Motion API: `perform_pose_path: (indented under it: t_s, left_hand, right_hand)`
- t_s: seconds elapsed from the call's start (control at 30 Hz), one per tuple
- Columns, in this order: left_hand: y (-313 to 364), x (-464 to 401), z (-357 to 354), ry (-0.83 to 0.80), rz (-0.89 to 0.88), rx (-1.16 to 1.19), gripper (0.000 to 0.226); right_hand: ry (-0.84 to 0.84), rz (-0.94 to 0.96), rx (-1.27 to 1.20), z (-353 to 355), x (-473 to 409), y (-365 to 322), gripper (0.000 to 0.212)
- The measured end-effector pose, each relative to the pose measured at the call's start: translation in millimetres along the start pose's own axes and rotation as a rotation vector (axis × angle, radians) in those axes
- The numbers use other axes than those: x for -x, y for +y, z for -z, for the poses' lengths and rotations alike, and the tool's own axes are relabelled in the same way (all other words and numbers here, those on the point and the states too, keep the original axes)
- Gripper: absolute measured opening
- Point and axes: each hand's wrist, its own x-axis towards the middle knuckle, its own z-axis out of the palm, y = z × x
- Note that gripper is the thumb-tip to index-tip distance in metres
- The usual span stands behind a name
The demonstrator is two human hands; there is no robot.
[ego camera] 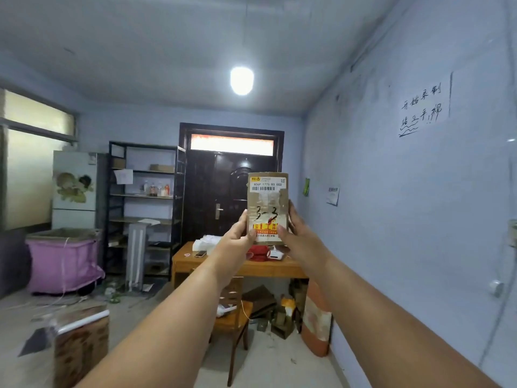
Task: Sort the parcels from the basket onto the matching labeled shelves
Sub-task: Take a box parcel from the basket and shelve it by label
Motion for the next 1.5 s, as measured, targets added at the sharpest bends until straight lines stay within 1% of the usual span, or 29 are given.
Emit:
perform_pose_path:
  t_s: [0.1,0.23,0.47,0.6,0.8,0.9,1.0,1.1,1.17,1.23,1.4,1.5]
  left_hand:
    - [2.9,6.1,2.1,0.02,0.014,-0.035,0.056]
    - [4.1,4.7,4.9,0.036,0.009,-0.053,0.055]
    - [1.5,-5.3,-3.4,-0.01,0.024,-0.074,0.059]
    - [-2.0,-8.4,-15.4,-0.022,0.023,-0.042,0.06]
    - [-8.1,-15.6,-61.4,-0.097,0.001,0.083,0.054]
    - [-11.0,-15.7,-93.8,-0.17,-0.019,0.137,0.048]
    - [-16.1,-13.5,-126.4,-0.262,-0.004,0.181,0.048]
    - [-18.5,-6.3,-158.5,-0.367,0.021,0.212,0.038]
    - [-16.3,1.2,-178.6,-0.42,0.024,0.228,0.04]
    - [-9.0,10.6,-195.5,-0.507,0.027,0.257,0.043]
    - [9.5,44.3,-225.6,-0.739,0.009,0.305,0.039]
    - [24.1,79.1,-245.1,-0.857,-0.002,0.365,0.038]
  right_hand:
    - [-0.021,-0.015,-0.048,-1.3,1.7,4.2,0.068]
    - [-0.028,-0.017,-0.044,-0.9,-3.7,8.8,0.069]
    - [-0.005,-0.047,-0.038,14.5,-5.1,14.6,0.07]
    - [0.016,-0.046,0.028,27.4,1.0,11.8,0.069]
    - [0.102,-0.073,0.124,67.6,29.5,3.2,0.067]
    - [0.134,-0.078,0.171,97.3,57.4,-2.7,0.065]
    - [0.175,-0.107,0.168,123.9,94.8,-11.1,0.065]
    - [0.282,-0.164,0.257,140.4,131.8,-16.0,0.067]
    - [0.381,-0.195,0.31,145.1,156.5,-21.1,0.068]
    - [0.498,-0.222,0.354,146.6,182.3,-29.4,0.069]
    - [0.729,-0.316,0.412,140.6,249.8,-66.1,0.069]
    - [0.859,-0.354,0.461,132.0,297.5,-90.6,0.065]
